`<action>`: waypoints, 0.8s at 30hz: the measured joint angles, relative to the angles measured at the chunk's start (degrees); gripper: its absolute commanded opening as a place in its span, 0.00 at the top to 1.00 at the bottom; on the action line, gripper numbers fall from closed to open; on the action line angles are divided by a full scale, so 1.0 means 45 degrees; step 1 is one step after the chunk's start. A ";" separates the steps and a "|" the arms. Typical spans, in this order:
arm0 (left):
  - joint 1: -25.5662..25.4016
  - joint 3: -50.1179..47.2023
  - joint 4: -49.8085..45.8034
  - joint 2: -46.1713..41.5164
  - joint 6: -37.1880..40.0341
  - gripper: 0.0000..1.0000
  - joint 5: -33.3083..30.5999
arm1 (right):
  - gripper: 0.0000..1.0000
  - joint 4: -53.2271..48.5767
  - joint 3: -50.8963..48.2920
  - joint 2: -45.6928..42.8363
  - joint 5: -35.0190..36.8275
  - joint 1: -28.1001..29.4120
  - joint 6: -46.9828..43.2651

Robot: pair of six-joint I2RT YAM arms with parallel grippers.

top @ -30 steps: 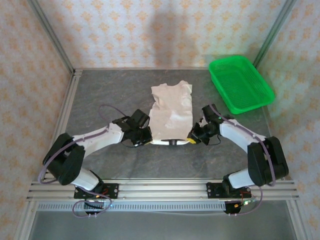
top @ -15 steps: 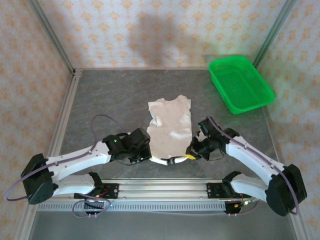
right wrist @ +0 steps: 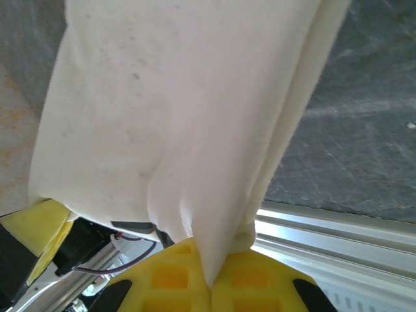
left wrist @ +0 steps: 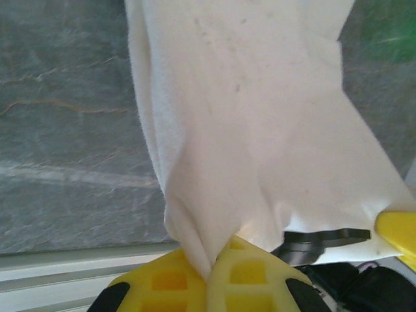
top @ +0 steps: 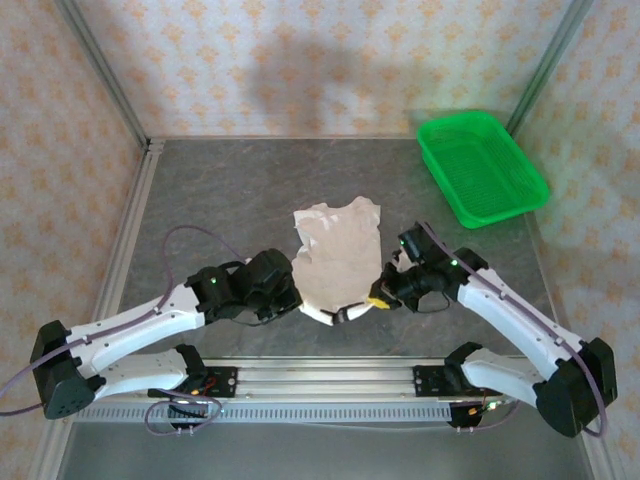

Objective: Fold and stack the t-shirts

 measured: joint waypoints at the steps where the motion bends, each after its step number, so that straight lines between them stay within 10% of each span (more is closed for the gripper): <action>1: 0.0189 0.0170 0.0000 0.0049 0.0053 1.00 0.0005 | 1.00 -0.0097 0.0427 0.0296 0.0019 -0.0024 -0.0112; 24: 0.4658 0.5450 -0.0209 0.4473 0.3385 1.00 0.1739 | 1.00 -0.2302 0.7698 0.6353 -0.0287 -0.3167 -0.3551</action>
